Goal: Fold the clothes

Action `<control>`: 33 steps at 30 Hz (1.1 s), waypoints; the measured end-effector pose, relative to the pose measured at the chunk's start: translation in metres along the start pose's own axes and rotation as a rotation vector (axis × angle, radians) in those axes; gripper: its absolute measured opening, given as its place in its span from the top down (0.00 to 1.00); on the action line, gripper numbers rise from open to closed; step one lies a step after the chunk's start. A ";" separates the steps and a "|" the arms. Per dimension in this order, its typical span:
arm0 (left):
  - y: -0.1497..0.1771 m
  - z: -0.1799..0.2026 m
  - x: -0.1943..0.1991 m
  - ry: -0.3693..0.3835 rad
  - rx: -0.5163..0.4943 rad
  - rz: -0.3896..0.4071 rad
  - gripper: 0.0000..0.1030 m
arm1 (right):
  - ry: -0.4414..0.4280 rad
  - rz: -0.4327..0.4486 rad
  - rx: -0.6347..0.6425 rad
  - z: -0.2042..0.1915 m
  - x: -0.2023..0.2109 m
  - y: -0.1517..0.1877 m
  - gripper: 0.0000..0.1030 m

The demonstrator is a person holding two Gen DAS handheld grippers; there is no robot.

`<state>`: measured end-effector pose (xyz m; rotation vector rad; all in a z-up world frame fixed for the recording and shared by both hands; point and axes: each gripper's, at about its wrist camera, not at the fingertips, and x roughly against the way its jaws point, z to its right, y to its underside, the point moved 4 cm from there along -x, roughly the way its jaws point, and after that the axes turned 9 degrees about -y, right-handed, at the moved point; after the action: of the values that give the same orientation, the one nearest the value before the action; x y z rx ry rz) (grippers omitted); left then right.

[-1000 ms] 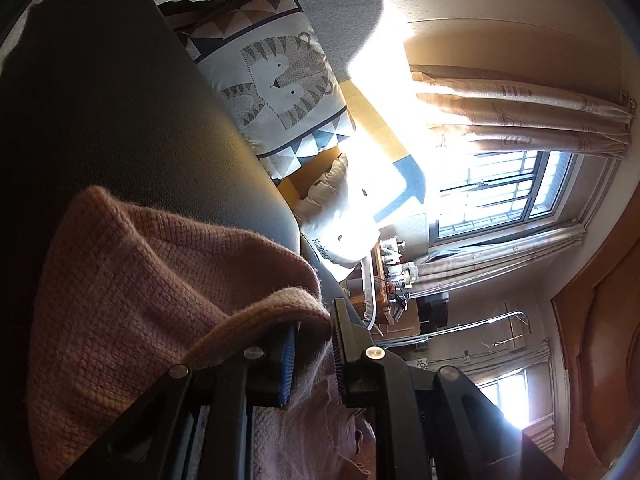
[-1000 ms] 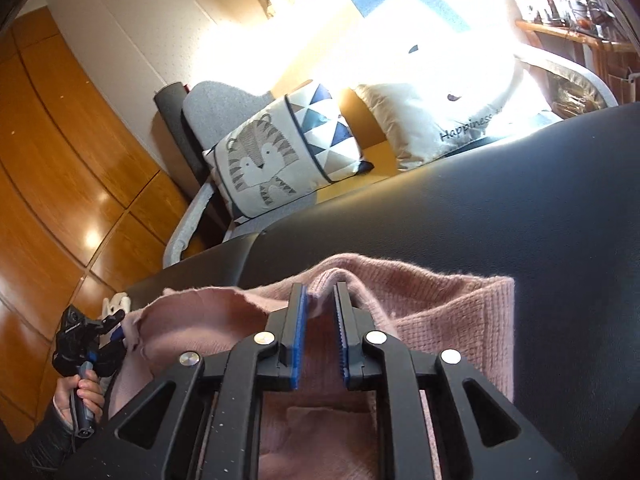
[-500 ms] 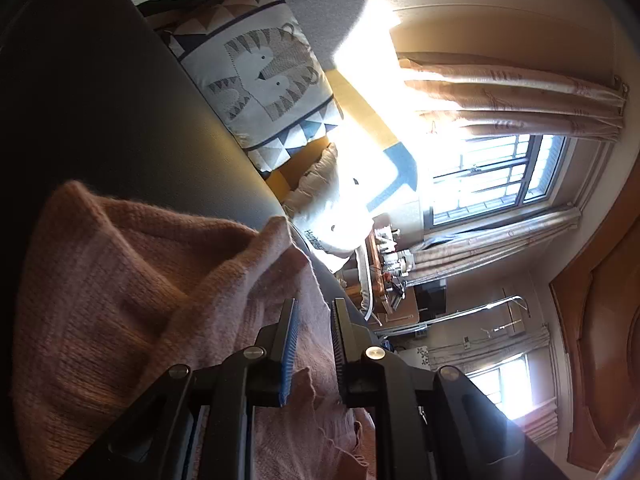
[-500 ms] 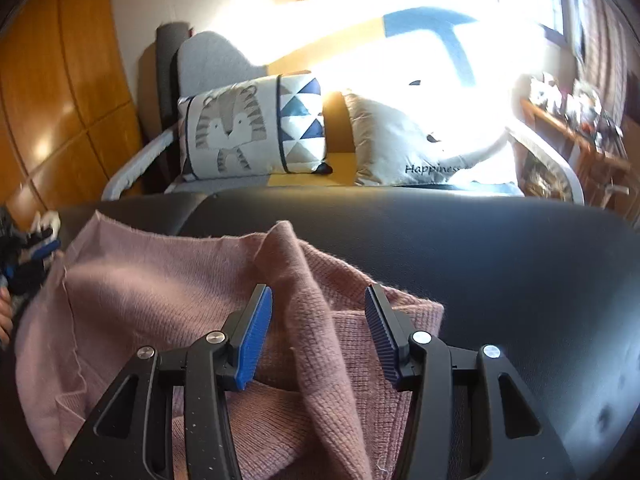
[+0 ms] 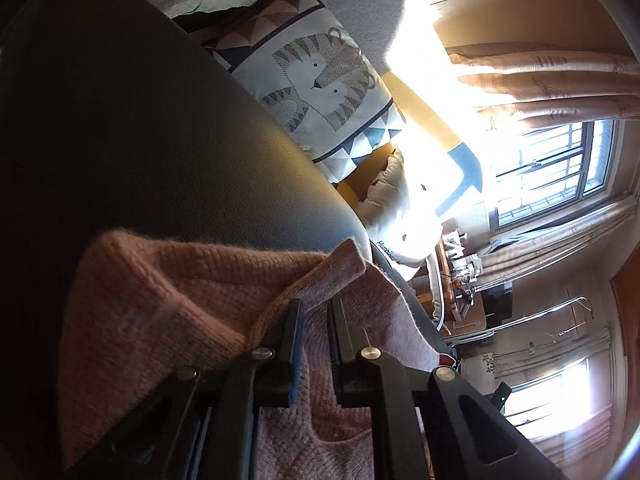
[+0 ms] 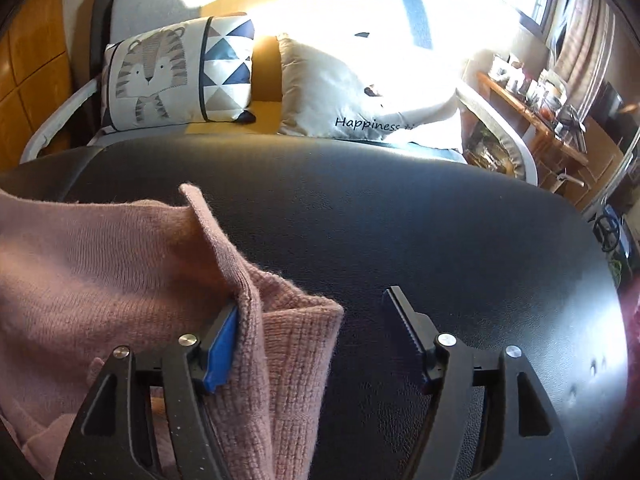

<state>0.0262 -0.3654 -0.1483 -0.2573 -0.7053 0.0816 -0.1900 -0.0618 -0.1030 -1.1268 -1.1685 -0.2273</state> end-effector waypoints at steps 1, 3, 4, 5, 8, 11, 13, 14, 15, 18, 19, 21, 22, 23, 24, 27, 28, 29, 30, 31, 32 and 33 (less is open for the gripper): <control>0.000 0.000 0.000 -0.003 -0.007 -0.002 0.89 | -0.032 0.005 -0.042 0.001 0.002 0.000 0.30; 0.001 0.003 0.001 -0.010 -0.024 -0.008 0.89 | -0.082 0.022 -0.096 0.002 0.008 0.002 0.30; 0.001 0.004 0.002 -0.012 -0.031 -0.012 0.89 | -0.094 0.032 -0.107 0.002 0.012 0.002 0.30; 0.002 0.006 0.004 -0.014 -0.038 -0.016 0.89 | -0.101 0.044 -0.117 0.002 0.017 0.002 0.30; 0.003 0.014 0.012 -0.028 -0.091 -0.012 0.88 | -0.125 0.067 -0.163 0.009 0.031 0.002 0.27; 0.009 0.030 0.024 -0.029 -0.182 -0.005 0.87 | -0.145 0.085 -0.196 0.012 0.042 0.002 0.27; 0.017 0.046 0.031 -0.006 -0.263 -0.003 0.86 | -0.155 0.087 -0.200 0.010 0.044 0.001 0.27; 0.023 0.055 0.033 0.003 -0.308 -0.010 0.85 | -0.166 0.087 -0.211 0.010 0.044 0.000 0.27; 0.028 0.064 0.034 0.011 -0.354 -0.017 0.85 | -0.176 0.088 -0.221 0.010 0.043 0.000 0.27; 0.053 0.093 0.030 0.042 -0.520 -0.086 0.84 | -0.188 0.123 -0.190 0.001 0.050 -0.005 0.27; 0.061 0.099 0.026 0.030 -0.574 -0.104 0.84 | -0.182 0.133 -0.173 -0.002 0.053 -0.007 0.27; 0.074 0.108 0.018 -0.001 -0.680 -0.139 0.84 | -0.169 0.138 -0.166 -0.003 0.056 -0.010 0.27; 0.081 0.112 0.014 -0.017 -0.733 -0.156 0.84 | -0.165 0.137 -0.181 -0.001 0.056 -0.011 0.27; 0.084 0.111 0.010 -0.033 -0.755 -0.169 0.84 | -0.173 0.131 -0.207 0.003 0.055 -0.010 0.27; 0.086 0.110 0.006 -0.050 -0.773 -0.180 0.84 | -0.184 0.125 -0.235 0.006 0.054 -0.010 0.27; 0.086 0.100 0.000 -0.073 -0.783 -0.192 0.84 | -0.284 0.104 -0.373 0.021 0.047 -0.004 0.27; 0.085 0.097 0.000 -0.070 -0.782 -0.196 0.83 | -0.346 0.089 -0.439 0.026 0.043 0.000 0.27; 0.084 0.094 0.000 -0.080 -0.781 -0.195 0.83 | -0.405 0.071 -0.500 0.030 0.037 0.003 0.27; 0.083 0.093 0.001 -0.086 -0.781 -0.186 0.83 | -0.433 0.068 -0.535 0.032 0.035 0.006 0.27; 0.082 0.091 0.003 -0.091 -0.781 -0.176 0.83 | -0.438 0.078 -0.528 0.031 0.036 0.006 0.27; 0.081 0.091 0.007 -0.091 -0.784 -0.156 0.83 | -0.439 0.092 -0.511 0.029 0.038 0.005 0.27; 0.080 0.092 0.010 -0.098 -0.790 -0.133 0.82 | -0.439 0.105 -0.494 0.027 0.041 0.004 0.27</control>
<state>-0.0244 -0.2681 -0.0956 -0.9648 -0.8265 -0.3222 -0.1862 -0.0229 -0.0735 -1.7301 -1.4782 -0.1973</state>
